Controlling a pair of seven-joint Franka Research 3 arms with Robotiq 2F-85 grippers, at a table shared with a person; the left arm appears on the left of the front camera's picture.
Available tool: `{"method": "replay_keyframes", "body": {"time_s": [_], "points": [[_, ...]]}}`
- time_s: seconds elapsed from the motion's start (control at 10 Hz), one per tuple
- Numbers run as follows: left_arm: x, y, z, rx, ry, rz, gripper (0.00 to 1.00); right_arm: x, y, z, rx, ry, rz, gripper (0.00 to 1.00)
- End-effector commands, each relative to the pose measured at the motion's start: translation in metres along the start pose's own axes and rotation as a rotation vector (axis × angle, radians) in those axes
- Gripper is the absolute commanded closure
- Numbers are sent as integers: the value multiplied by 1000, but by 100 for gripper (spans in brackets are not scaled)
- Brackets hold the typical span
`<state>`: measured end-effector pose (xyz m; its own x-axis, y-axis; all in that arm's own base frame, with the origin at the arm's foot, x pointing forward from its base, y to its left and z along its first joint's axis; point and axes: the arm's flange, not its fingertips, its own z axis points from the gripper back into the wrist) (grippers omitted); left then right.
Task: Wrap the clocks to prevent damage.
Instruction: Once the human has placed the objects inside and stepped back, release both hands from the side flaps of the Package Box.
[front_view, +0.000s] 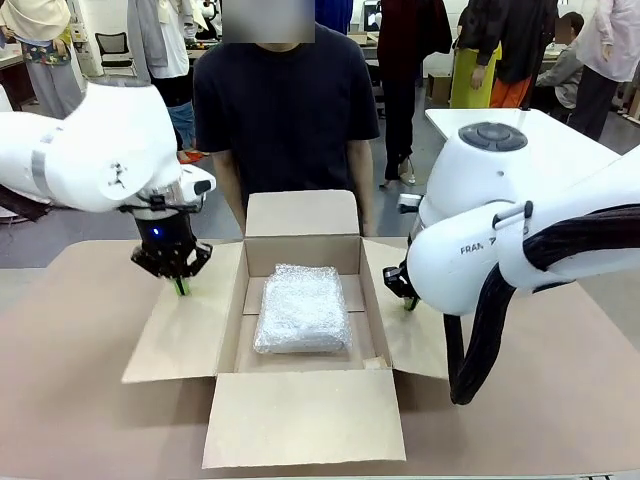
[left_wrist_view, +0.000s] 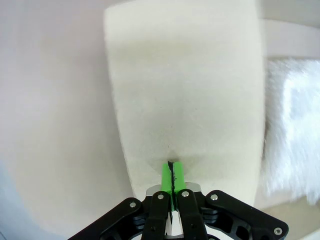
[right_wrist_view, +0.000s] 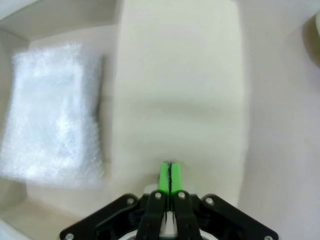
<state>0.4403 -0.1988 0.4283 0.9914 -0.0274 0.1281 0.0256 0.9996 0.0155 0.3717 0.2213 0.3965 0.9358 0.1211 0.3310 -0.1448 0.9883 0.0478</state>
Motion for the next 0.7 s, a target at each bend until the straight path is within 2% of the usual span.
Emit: {"method": "replay_keyframes", "body": {"time_s": [0.0, 0.2, 0.4, 0.5, 0.6], "points": [[-26, 31, 79, -28, -66, -271, 100, -15, -21, 92, 3, 39, 331, 99], [-68, 49, 123, 35, -105, -553, 100, -36, -34, 154, -64, 97, 500, 99], [-86, 69, 146, 56, -126, -744, 100, -54, -42, 204, -112, 128, 644, 99], [-96, 78, 154, 131, -141, -847, 100, -56, -47, 218, -109, 120, 650, 99], [-97, 79, 156, 147, -177, -825, 100, -50, -53, 221, -131, 100, 573, 99]]}}
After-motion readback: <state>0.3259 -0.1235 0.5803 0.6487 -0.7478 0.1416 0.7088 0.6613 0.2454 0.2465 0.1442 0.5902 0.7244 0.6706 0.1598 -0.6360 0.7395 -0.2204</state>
